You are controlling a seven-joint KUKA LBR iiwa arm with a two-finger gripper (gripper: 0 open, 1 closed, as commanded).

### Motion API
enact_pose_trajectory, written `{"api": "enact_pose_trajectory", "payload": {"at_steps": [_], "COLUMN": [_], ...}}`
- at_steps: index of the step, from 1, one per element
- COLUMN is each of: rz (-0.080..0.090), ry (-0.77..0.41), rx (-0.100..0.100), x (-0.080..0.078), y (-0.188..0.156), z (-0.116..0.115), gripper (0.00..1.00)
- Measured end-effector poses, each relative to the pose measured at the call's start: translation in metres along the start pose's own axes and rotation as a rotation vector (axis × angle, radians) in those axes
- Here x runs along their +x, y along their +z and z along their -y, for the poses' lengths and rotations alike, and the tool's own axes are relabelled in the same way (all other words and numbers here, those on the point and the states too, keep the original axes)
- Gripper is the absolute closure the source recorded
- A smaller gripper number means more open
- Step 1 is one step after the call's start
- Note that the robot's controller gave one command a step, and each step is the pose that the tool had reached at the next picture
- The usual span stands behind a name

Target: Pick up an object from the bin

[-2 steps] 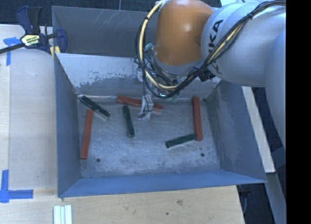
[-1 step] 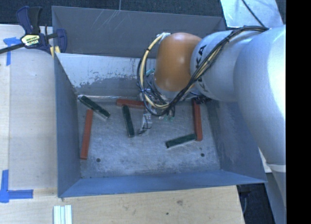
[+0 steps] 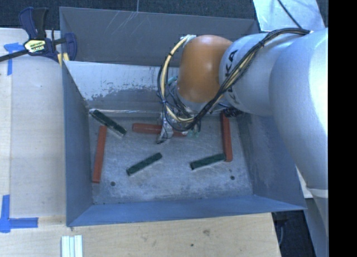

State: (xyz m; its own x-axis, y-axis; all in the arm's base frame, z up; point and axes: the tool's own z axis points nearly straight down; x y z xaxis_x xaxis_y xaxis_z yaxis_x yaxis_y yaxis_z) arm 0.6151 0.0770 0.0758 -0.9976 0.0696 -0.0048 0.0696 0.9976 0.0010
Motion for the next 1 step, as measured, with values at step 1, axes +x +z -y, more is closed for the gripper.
{"api": "enact_pose_trajectory", "payload": {"at_steps": [1], "rz": [0.008], "ry": [-0.005], "rx": [-0.001], "x": [-0.0167], "y": [-0.1026], "z": [0.0078], "gripper": [1.00]}}
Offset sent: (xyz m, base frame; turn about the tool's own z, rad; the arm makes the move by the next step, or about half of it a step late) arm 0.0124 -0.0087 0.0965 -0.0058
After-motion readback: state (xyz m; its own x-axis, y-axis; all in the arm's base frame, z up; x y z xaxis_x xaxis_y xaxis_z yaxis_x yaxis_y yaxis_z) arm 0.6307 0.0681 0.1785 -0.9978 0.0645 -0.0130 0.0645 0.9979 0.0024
